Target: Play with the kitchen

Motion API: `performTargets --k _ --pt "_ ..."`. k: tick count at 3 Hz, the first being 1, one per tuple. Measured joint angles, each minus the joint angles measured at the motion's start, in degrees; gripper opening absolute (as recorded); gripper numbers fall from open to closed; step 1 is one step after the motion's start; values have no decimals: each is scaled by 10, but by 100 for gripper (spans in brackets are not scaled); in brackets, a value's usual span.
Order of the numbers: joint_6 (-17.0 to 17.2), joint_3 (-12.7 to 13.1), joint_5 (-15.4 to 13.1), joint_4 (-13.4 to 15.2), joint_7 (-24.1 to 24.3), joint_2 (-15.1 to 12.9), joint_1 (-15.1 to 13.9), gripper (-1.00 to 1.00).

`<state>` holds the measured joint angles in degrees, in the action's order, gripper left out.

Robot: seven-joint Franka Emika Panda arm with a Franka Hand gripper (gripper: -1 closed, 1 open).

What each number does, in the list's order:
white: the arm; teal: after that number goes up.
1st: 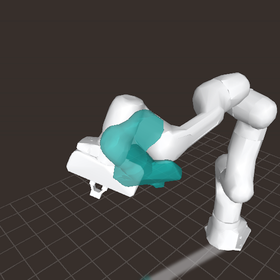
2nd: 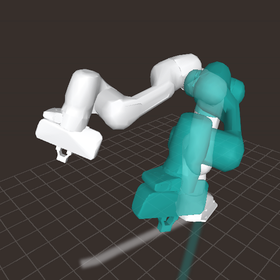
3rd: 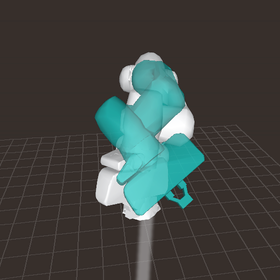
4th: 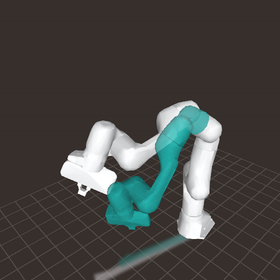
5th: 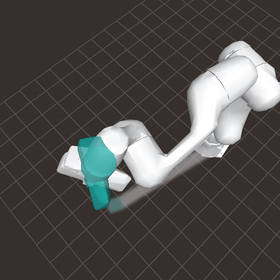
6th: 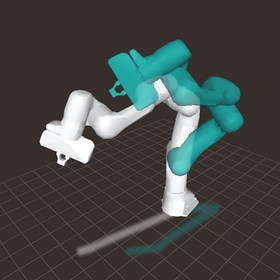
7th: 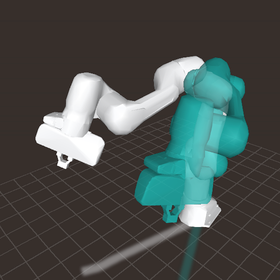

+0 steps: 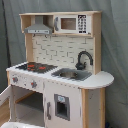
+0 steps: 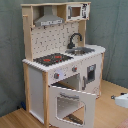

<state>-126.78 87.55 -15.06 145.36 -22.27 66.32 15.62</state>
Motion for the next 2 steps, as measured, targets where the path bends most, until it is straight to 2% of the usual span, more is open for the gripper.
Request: performTargets --k 2 --pt "-46 12 50 27 -63 71 -15 100"
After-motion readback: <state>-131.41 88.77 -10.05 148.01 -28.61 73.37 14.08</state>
